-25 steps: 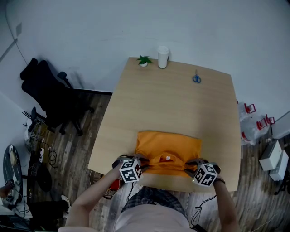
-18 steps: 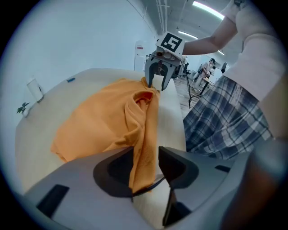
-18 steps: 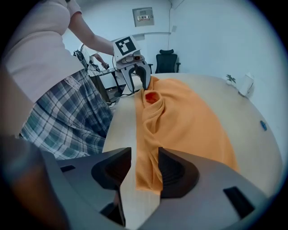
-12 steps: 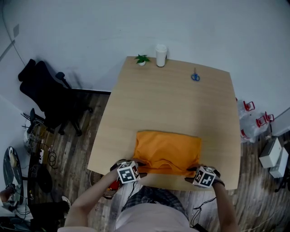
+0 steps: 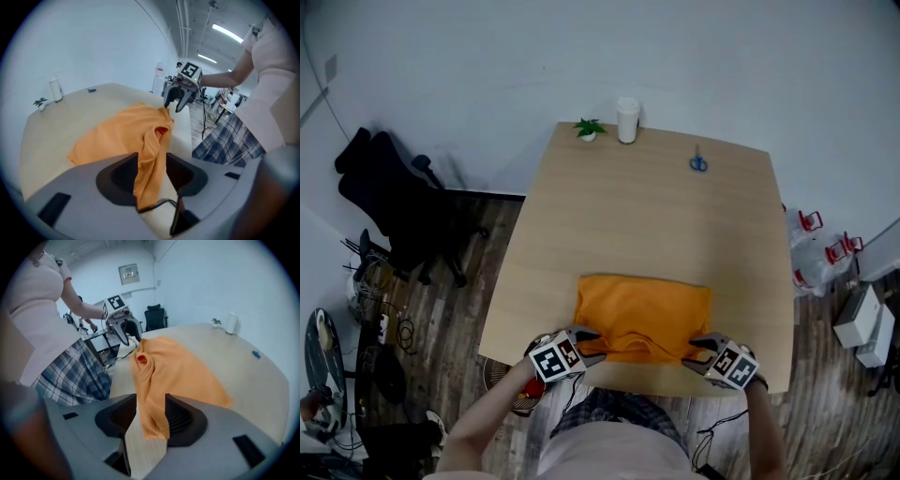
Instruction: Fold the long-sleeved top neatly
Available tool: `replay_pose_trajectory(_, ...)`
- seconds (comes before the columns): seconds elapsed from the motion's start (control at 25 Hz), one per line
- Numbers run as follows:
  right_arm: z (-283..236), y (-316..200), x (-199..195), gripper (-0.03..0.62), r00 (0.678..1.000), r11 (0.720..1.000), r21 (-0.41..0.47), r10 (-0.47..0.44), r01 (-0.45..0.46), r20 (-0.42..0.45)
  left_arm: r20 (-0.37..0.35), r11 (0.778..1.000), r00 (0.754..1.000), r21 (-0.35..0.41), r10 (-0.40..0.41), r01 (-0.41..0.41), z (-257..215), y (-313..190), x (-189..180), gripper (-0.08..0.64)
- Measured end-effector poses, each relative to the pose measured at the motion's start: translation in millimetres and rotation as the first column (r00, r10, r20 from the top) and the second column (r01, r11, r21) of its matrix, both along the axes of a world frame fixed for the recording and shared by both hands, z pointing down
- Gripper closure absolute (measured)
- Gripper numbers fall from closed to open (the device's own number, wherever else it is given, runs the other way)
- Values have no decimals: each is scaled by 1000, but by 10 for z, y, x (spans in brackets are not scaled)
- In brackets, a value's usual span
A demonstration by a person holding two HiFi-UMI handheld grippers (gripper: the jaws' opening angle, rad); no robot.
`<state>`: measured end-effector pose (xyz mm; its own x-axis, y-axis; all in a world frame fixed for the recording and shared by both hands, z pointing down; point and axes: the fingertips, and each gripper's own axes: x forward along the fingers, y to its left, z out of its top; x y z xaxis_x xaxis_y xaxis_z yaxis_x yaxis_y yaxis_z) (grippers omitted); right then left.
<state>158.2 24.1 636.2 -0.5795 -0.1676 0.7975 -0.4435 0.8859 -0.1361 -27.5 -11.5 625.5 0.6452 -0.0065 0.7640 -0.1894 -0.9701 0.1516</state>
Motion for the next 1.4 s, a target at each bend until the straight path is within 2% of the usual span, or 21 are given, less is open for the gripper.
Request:
replay_pose_trajectory(0.12,-312,-298,105,399,985,986,78,141,-149,94,-82,990,987,27,-138,141,-254,-316,-12,374)
replay_pose_trajectory(0.24,-610,-596,276,414,933,933,151,292,-326,211,-177,950,940,68,-290,306,-547,-681,-76,405)
replay_pose_trajectory(0.36,-961,-861,482,450,843,841,206,418,-500,340,-293,872,851,94,-437,480,-914,-1037,-213,442)
replay_pose_trajectory(0.52,-1471,-1121,745,500,716,692,269,504,-669,483,-449,729,685,101,-574,677,-1449,-1430,-505,509)
replay_pose_trajectory(0.56,-1588,-1167,810,514,682,654,277,517,-705,517,-477,699,653,107,-588,707,-1567,-1497,-570,519)
replay_pose_trajectory(0.68,-1871,-1256,993,529,590,541,289,541,-790,599,-536,626,594,148,-600,766,-1863,-1634,-706,534)
replay_pose_trajectory(0.8,-2058,-1306,1111,545,537,453,311,550,-835,639,-593,573,539,154,-598,805,-2091,-1705,-769,555)
replay_pose_trajectory(0.96,-2273,-1340,1175,583,509,361,360,548,-860,664,-620,529,519,190,-588,827,-2221,-1733,-779,557)
replay_pose_trajectory(1.16,-2457,-1322,1304,583,477,265,399,553,-878,683,-648,474,494,225,-580,851,-2334,-1741,-810,558)
replay_pose_trajectory(1.28,-2507,-1279,1423,583,454,215,408,563,-887,691,-660,460,496,247,-565,853,-2419,-1748,-824,558)
replay_pose_trajectory(1.4,-2483,-1236,1465,583,452,196,422,579,-885,679,-664,457,493,247,-562,854,-2448,-1753,-857,560)
